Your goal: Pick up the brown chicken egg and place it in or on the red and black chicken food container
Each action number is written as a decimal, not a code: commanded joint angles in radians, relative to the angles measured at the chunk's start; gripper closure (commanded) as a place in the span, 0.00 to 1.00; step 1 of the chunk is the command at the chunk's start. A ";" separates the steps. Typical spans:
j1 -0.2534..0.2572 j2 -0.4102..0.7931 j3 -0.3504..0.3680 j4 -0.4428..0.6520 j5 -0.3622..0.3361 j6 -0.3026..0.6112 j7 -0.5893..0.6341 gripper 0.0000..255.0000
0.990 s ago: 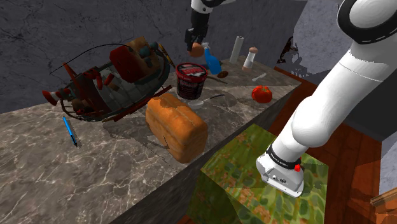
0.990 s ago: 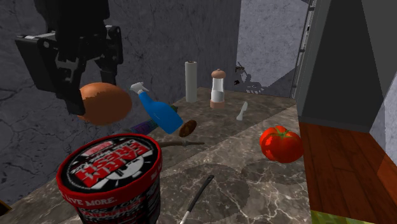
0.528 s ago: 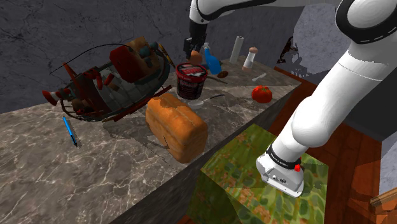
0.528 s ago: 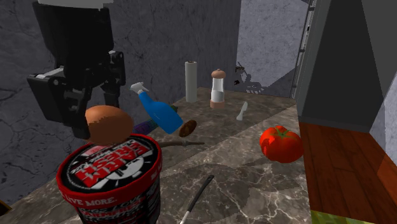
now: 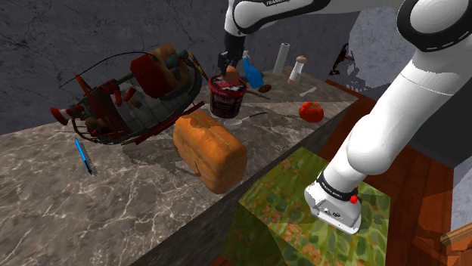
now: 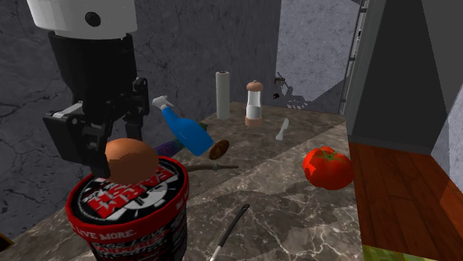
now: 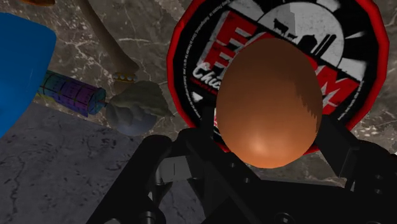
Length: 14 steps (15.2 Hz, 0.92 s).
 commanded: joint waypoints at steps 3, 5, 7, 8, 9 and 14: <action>0.000 0.000 0.000 -0.001 0.000 0.001 0.000 1.00; 0.000 0.000 0.000 -0.001 0.000 0.001 0.000 0.00; 0.000 0.000 0.000 -0.001 0.000 0.001 0.000 0.00; 0.000 0.000 0.000 -0.001 0.000 0.001 0.000 0.00; 0.000 0.000 0.000 -0.001 0.000 0.001 0.000 0.00; 0.006 -0.040 0.006 0.080 0.004 -0.119 -0.002 0.00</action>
